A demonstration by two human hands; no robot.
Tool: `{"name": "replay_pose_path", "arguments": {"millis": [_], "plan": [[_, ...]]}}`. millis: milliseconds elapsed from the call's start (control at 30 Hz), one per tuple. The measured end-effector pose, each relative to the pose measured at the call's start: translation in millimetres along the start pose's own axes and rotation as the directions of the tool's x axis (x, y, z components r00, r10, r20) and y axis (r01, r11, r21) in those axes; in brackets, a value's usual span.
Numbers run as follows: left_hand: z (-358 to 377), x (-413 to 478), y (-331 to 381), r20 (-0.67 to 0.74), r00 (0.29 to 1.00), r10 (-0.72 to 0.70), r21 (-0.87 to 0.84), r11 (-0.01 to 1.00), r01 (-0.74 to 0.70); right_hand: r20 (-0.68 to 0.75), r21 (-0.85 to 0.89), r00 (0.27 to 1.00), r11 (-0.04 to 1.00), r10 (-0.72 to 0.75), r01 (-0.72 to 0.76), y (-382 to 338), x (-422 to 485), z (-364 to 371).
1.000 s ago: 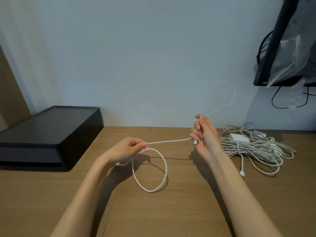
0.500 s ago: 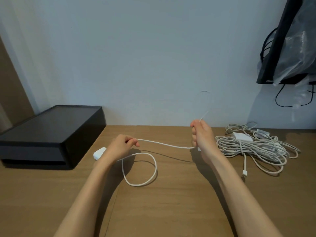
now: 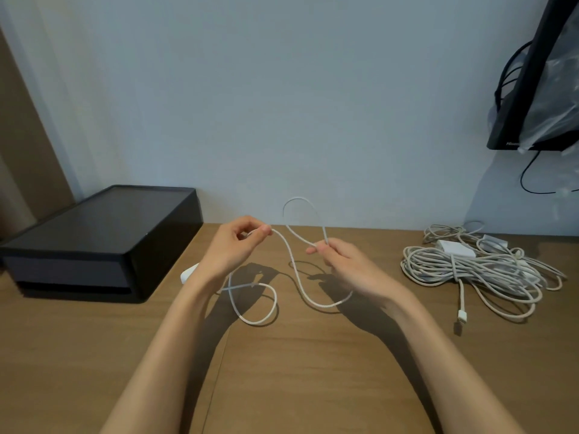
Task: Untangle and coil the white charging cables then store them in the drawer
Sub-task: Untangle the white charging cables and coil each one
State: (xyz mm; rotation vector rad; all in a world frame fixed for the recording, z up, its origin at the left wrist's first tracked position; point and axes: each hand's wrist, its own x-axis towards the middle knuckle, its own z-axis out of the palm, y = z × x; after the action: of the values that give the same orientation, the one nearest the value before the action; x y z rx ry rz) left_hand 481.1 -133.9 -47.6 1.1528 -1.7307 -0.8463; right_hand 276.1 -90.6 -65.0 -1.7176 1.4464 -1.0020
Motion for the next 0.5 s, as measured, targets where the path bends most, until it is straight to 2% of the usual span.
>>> {"name": "replay_pose_path", "arguments": {"millis": [167, 233, 333, 500], "plan": [[5.7, -0.5, 2.8, 0.059, 0.998, 0.015, -0.067, 0.998, -0.011, 0.002, 0.061, 0.997, 0.995, -0.077, 0.077, -5.8, -1.2, 25.8], [6.6, -0.1, 3.2, 0.057, 0.998, 0.019, -0.083, 0.996, -0.014, -0.017, 0.018, 0.994, 0.994, -0.106, 0.106, -2.7, -0.2, 34.5], [5.8, 0.4, 2.3, 0.017, 1.0, 0.021, -0.1, 0.995, -0.019, -0.071, -0.04, 0.99, 0.992, -0.124, 0.121, 0.1, 0.3, 36.5], [4.3, 2.9, -0.3, -0.147, 0.989, 0.002, -0.126, 0.992, -0.021, -0.002, -0.122, 0.992, 0.985, -0.126, 0.125, -1.4, -1.7, 25.1]]}}
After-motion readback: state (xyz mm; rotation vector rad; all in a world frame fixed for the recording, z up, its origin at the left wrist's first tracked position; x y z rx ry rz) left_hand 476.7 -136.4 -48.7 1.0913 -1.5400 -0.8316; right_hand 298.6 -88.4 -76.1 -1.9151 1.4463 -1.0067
